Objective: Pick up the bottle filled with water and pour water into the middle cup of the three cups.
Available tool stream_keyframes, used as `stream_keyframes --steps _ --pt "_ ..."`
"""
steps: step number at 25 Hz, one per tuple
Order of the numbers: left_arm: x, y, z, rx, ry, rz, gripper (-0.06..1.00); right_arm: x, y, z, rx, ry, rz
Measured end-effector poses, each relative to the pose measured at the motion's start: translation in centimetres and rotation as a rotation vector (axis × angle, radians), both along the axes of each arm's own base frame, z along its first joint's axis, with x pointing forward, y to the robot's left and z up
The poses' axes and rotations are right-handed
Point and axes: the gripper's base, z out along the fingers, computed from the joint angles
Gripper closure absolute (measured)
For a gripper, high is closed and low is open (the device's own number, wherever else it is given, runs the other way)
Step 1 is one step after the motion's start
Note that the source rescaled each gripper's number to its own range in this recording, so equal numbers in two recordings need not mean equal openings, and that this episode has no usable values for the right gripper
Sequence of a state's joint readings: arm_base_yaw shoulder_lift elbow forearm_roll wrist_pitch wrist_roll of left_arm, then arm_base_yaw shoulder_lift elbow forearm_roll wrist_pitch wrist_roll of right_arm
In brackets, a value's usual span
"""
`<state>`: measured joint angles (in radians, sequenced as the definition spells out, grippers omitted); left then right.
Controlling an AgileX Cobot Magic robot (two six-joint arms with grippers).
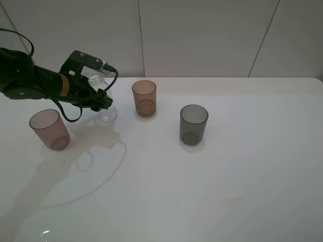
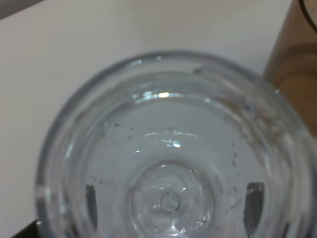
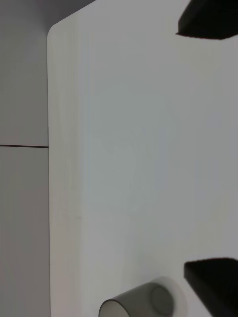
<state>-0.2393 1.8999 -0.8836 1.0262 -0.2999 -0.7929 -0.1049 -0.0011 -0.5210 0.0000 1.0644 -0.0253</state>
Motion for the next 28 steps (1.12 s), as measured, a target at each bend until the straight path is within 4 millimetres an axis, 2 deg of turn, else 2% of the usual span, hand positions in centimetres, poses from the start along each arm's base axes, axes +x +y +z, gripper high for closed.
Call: stream_keyframes --steps 2,3,4,5,6,7,8,9,13,20,24,28 --pt "0.0 0.0 0.0 0.001 0.0 0.0 0.94 0.0 0.0 0.0 0.0 0.0 0.0" --pt "0.0 0.0 0.0 -0.001 0.001 0.003 0.9 0.0 0.0 0.0 0.0 0.0 0.0" --pt "0.0 0.0 0.0 0.0 0.002 0.006 0.69 0.0 0.0 0.0 0.0 0.0 0.0" --pt "0.0 0.1 0.0 0.001 0.003 0.009 0.37 0.0 0.0 0.0 0.0 0.0 0.0" --pt "0.0 0.1 0.0 0.005 0.003 0.012 0.2 0.0 0.0 0.0 0.0 0.0 0.0" --pt "0.0 0.2 0.2 0.009 0.001 0.016 0.08 0.0 0.0 0.0 0.0 0.0 0.0" --pt "0.0 0.2 0.5 0.011 -0.006 0.019 0.02 0.0 0.0 0.0 0.0 0.0 0.0" --pt "0.0 0.2 0.9 0.009 -0.016 0.019 -0.02 0.0 0.0 0.0 0.0 0.0 0.0" --pt "-0.3 0.3 3.9 -0.01 -0.097 0.022 -0.03 0.0 0.0 0.0 0.0 0.0 0.0" --pt "-2.1 1.0 11.5 -0.097 -0.274 0.084 -0.05 0.0 0.0 0.0 0.0 0.0 0.0" --pt "-4.8 3.2 17.0 -0.154 -0.339 0.3 -0.06 0.0 0.0 0.0 0.0 0.0 0.0" --pt "-9.2 6.7 21.4 -0.126 -0.376 0.577 -0.06 0.0 0.0 0.0 0.0 0.0 0.0"
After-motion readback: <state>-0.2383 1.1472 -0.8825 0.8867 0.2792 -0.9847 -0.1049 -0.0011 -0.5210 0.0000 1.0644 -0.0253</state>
